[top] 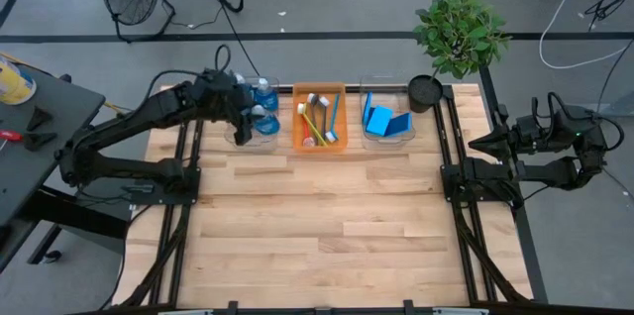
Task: Pick & Place Kitchen Sink Supplies
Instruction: Put the dish soap into the left transparent bin
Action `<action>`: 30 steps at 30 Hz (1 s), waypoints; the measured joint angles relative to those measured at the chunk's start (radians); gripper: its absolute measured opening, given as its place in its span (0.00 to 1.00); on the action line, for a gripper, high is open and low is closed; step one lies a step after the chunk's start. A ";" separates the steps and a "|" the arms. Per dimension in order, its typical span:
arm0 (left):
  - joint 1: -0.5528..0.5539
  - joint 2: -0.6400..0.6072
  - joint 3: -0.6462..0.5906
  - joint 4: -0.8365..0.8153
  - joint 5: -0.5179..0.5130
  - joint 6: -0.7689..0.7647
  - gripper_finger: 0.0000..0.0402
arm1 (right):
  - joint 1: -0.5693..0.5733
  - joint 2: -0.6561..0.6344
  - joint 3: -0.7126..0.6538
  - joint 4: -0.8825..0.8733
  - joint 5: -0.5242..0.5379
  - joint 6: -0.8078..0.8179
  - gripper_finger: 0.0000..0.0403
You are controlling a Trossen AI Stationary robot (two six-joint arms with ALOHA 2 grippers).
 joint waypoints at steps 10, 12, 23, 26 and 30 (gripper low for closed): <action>0.064 0.002 0.000 -0.095 -0.022 0.056 0.35 | 0.000 0.000 0.000 0.000 0.000 0.000 0.06; 0.066 0.002 -0.009 -0.088 0.002 0.049 0.35 | 0.000 0.000 0.000 0.000 0.000 0.000 0.06; 0.065 0.009 -0.157 0.035 0.017 0.060 0.35 | 0.000 0.000 0.000 0.000 0.000 0.000 0.06; 0.075 0.010 -0.202 0.083 0.042 0.062 0.35 | 0.000 0.000 0.000 0.000 0.000 0.000 0.06; 0.098 0.014 -0.247 0.134 0.070 0.061 0.35 | 0.000 0.000 0.000 0.000 0.000 0.000 0.06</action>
